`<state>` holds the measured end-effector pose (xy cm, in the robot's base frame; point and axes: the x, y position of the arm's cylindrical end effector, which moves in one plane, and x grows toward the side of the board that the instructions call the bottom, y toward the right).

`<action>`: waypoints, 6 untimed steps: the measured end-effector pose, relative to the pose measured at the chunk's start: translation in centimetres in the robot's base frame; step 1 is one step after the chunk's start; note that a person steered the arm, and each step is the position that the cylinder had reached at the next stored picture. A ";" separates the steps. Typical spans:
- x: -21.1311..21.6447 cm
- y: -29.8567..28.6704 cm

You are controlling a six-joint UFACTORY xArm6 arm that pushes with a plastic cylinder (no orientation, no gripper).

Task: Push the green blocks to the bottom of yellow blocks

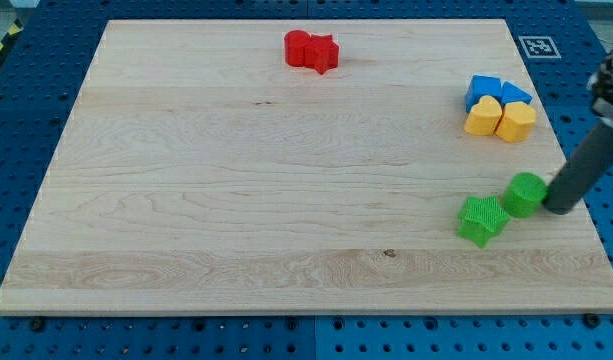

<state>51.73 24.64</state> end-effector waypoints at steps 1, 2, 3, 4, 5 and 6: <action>0.1 -3.0; 3.2 -1.3; 6.6 -1.6; 8.5 -3.0; 10.0 -8.5; 7.9 -9.9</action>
<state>59.67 14.72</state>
